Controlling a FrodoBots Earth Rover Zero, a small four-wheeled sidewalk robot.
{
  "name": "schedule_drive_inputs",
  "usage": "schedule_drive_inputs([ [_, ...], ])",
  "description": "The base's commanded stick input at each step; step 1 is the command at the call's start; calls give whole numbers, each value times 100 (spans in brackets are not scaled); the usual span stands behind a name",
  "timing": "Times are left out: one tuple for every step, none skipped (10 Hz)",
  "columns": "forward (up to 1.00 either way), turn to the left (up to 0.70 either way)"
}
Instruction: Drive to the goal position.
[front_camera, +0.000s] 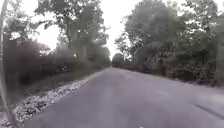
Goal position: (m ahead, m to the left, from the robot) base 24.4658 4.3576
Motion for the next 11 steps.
schedule_drive_inputs([
  [70, 1],
  [70, 1],
  [70, 2],
  [70, 14],
  [70, 30],
  [70, 26],
  [70, 6],
  [70, 1],
  [70, 1],
  [70, 1],
  [70, 1],
])
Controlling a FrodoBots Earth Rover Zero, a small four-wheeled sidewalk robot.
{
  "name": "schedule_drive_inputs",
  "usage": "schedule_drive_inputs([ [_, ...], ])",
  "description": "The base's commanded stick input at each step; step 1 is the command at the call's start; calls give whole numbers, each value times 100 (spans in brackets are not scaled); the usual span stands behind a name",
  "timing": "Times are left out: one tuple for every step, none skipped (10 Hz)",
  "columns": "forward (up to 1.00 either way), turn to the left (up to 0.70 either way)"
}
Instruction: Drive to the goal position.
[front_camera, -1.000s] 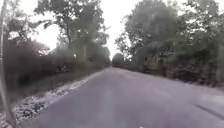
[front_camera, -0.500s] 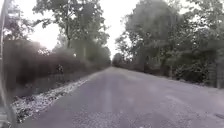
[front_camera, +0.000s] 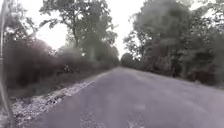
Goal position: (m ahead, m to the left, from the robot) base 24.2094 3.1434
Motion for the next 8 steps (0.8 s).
schedule_drive_inputs([
  [70, 1],
  [70, 1],
  [70, 1],
  [70, 1],
  [70, 1],
  [70, 1],
  [70, 1],
  [70, 1],
])
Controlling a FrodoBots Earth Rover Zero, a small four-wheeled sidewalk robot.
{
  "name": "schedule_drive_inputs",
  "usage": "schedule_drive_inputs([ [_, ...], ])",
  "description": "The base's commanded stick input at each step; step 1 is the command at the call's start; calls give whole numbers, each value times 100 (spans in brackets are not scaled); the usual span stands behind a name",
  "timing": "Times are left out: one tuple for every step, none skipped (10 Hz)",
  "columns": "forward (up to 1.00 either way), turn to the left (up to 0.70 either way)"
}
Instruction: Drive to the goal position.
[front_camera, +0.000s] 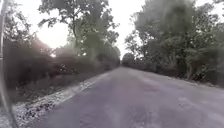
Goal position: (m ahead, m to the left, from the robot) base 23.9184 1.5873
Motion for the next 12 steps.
schedule_drive_inputs([
  [70, 1],
  [70, 1],
  [70, 1],
  [70, 1],
  [70, 1],
  [70, 1],
  [70, 1],
  [70, 1],
  [70, 1],
  [70, 1],
  [70, 1],
  [70, 1],
])
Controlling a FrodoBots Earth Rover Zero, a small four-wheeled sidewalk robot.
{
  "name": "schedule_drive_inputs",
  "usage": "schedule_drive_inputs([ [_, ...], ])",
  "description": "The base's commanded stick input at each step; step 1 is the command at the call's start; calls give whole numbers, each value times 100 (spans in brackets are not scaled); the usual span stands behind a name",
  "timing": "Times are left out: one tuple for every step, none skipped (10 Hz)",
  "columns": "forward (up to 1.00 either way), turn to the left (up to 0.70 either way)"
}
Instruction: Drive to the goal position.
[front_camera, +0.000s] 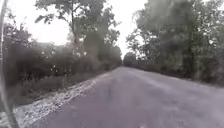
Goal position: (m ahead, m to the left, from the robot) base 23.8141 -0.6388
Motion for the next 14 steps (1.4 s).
schedule_drive_inputs([
  [70, 1],
  [70, -23],
  [70, -31],
  [70, -34],
  [70, -5],
  [70, 1],
  [70, 1],
  [70, 1],
  [70, 1],
  [70, 1],
  [70, 1],
  [70, 1],
  [70, 1],
  [70, 1],
])
